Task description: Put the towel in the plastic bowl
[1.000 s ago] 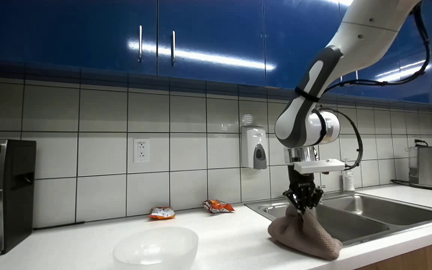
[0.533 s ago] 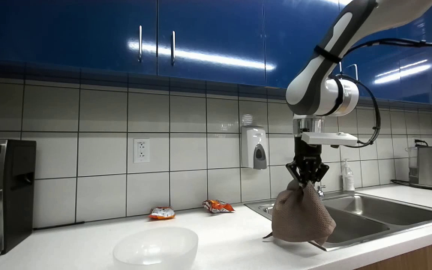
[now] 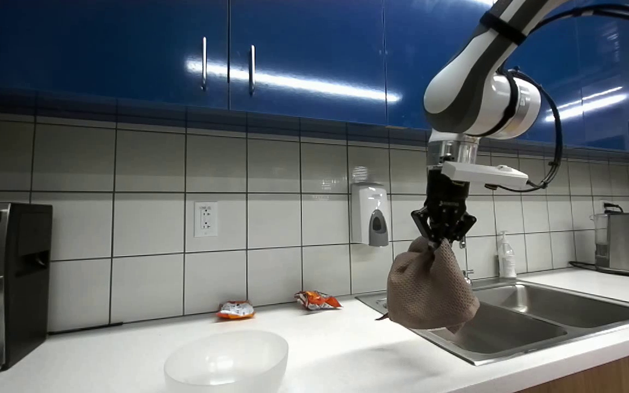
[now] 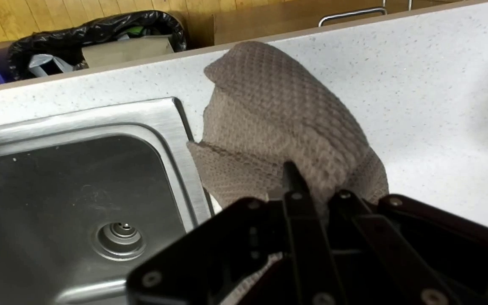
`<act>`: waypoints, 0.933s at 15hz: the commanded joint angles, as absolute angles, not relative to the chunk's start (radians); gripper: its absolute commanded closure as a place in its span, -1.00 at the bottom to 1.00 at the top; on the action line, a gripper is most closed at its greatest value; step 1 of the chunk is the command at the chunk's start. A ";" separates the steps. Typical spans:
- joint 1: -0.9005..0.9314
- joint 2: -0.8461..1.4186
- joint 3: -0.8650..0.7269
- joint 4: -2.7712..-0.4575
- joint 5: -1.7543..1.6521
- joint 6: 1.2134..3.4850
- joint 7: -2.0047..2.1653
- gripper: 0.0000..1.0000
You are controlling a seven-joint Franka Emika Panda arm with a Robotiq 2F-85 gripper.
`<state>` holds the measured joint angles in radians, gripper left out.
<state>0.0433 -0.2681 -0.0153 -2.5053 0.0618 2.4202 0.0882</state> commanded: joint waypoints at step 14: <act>0.149 -0.346 0.106 -2.358 0.056 2.185 0.023 0.96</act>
<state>0.1430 -0.3541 0.0860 -2.4194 0.0600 2.2477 0.0483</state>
